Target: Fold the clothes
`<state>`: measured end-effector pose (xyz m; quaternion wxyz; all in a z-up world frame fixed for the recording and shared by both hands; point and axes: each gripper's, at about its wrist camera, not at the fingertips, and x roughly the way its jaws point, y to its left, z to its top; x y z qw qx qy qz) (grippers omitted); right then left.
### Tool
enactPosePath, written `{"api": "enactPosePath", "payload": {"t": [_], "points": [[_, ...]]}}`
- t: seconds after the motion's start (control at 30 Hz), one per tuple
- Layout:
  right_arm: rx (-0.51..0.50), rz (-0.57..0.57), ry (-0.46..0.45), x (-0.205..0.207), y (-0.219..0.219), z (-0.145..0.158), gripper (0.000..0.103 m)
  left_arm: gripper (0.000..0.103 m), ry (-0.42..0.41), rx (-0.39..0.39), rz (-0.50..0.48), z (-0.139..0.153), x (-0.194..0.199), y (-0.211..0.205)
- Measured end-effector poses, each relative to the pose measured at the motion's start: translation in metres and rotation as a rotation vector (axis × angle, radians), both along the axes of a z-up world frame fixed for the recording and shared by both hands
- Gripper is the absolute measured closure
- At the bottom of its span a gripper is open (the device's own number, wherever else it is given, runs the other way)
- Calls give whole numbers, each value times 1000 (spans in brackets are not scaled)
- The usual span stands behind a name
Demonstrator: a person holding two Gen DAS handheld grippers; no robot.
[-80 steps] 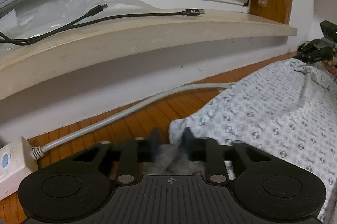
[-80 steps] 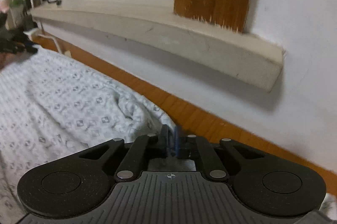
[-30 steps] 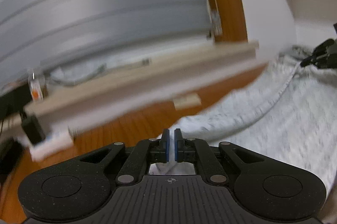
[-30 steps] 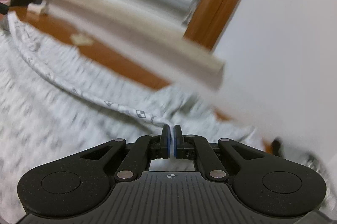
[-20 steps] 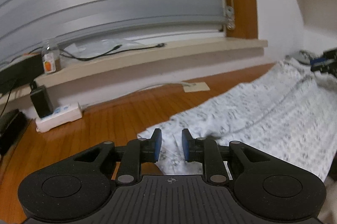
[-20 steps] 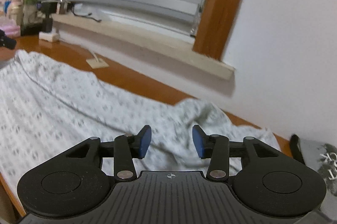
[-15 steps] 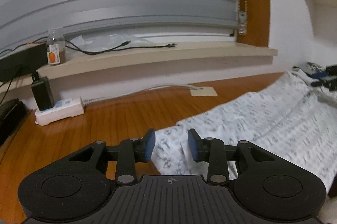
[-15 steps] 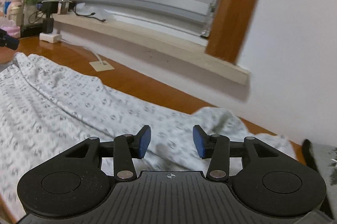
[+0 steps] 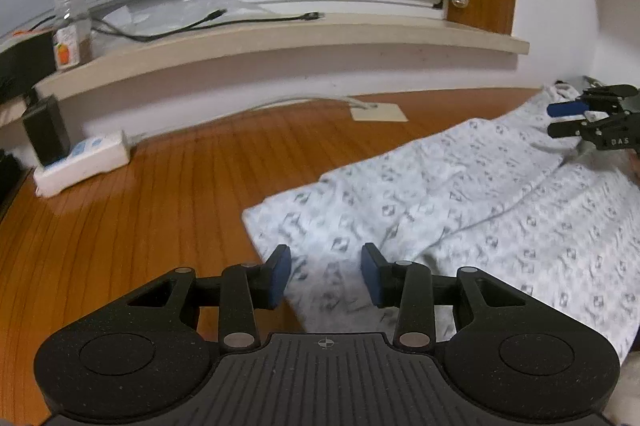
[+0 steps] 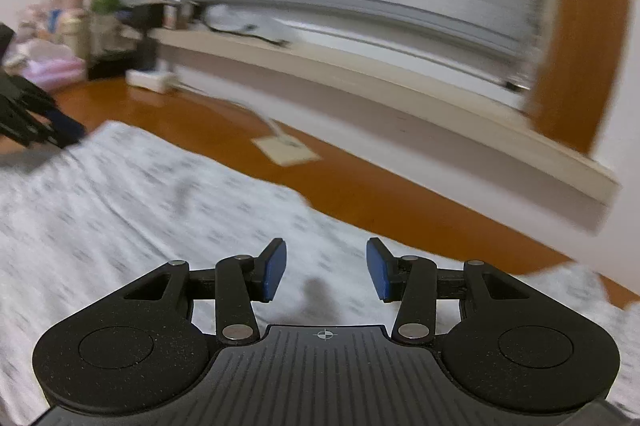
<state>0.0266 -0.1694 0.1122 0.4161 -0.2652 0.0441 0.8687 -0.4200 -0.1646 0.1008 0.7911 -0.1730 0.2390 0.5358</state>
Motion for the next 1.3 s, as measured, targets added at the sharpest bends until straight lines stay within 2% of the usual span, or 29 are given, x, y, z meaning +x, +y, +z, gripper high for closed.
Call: {"api": "enactPosePath", "payload": {"t": [0.17, 0.4, 0.57, 0.7, 0.73, 0.77, 0.83, 0.9, 0.97, 1.07, 1.2, 1.23, 1.3], "points": [[-5, 143, 15, -58, -6, 9, 58, 60, 16, -17, 11, -4, -9, -6], [-22, 330, -22, -150, -24, -3, 60, 60, -2, -10, 56, -6, -25, -14], [-7, 437, -39, -192, -39, -7, 63, 60, -28, -6, 81, -5, -38, -16], [-8, 485, -105, -218, -46, -13, 63, 60, -35, -3, 79, -3, -41, -19], [-9, 488, -123, -222, -46, -15, 64, 56, -38, -2, 77, -3, -42, -20], [-10, 491, -139, -227, -46, -16, 78, 53, -39, 1, 74, -3, -42, -21], [-17, 478, -104, -225, -42, -15, 98, 52, -44, 5, 65, -3, -41, -24], [-15, 455, -52, -221, -38, -10, 98, 52, -50, 5, 52, -4, -40, -25], [-4, 425, 13, -215, -36, -3, 98, 48, -46, -2, 43, -6, -38, -21], [12, 381, 109, -206, -32, 7, 98, 47, -31, -7, 32, -8, -33, -1], [45, 377, 161, -203, -34, 10, 98, 49, -10, -11, 17, -11, -25, 27], [46, 377, 170, -203, -34, 10, 98, 53, -5, -13, 14, -11, -23, 34], [48, 381, 175, -203, -36, 7, 98, 66, 11, -25, 90, -11, -26, 51]]}}
